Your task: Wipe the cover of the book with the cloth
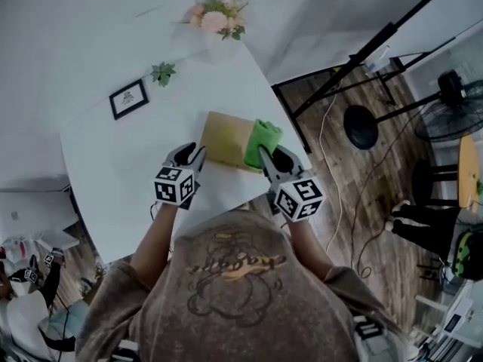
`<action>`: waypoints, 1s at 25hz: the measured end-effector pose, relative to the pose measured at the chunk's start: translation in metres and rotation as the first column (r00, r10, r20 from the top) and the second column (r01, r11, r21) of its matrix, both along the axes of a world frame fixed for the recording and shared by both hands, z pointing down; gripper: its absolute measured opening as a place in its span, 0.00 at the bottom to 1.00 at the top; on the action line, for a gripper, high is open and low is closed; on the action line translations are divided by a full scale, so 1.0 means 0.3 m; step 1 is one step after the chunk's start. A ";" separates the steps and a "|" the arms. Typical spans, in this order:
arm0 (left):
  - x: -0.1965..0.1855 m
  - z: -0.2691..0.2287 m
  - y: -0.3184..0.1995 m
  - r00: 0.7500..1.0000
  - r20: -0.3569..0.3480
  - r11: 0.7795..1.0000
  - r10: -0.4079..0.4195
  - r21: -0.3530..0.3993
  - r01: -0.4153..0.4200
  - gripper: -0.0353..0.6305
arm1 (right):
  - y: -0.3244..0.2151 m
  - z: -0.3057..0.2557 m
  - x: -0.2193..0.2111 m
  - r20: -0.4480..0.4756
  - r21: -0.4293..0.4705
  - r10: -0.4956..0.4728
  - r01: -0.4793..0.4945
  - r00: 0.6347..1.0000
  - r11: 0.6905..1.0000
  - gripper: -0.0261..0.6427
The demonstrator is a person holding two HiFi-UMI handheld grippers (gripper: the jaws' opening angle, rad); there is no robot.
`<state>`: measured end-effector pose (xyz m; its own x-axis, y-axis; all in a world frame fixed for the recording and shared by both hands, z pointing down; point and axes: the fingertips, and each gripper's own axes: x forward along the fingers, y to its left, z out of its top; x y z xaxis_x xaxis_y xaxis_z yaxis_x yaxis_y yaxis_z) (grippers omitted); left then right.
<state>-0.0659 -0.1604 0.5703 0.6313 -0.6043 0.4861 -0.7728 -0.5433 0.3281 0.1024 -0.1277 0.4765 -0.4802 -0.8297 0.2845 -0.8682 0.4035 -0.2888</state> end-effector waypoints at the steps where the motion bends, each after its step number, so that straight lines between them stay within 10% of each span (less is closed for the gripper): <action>1: 0.002 0.024 -0.004 1.000 0.006 1.000 -0.002 -0.012 0.002 0.22 | -0.010 0.002 -0.008 -0.002 -0.004 -0.012 0.012 1.000 1.000 0.14; 25: -0.039 0.208 -0.017 0.993 0.018 0.987 -0.117 -0.112 0.118 0.21 | -0.339 0.322 -0.509 -0.154 -0.229 -0.427 0.388 0.891 0.893 0.14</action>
<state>-0.0775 -0.1654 0.6327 0.5532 -0.6152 0.5617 -0.8330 -0.4084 0.3731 -0.0502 -0.2294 0.5730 -0.6832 -0.4946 0.5372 -0.6850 0.6890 -0.2368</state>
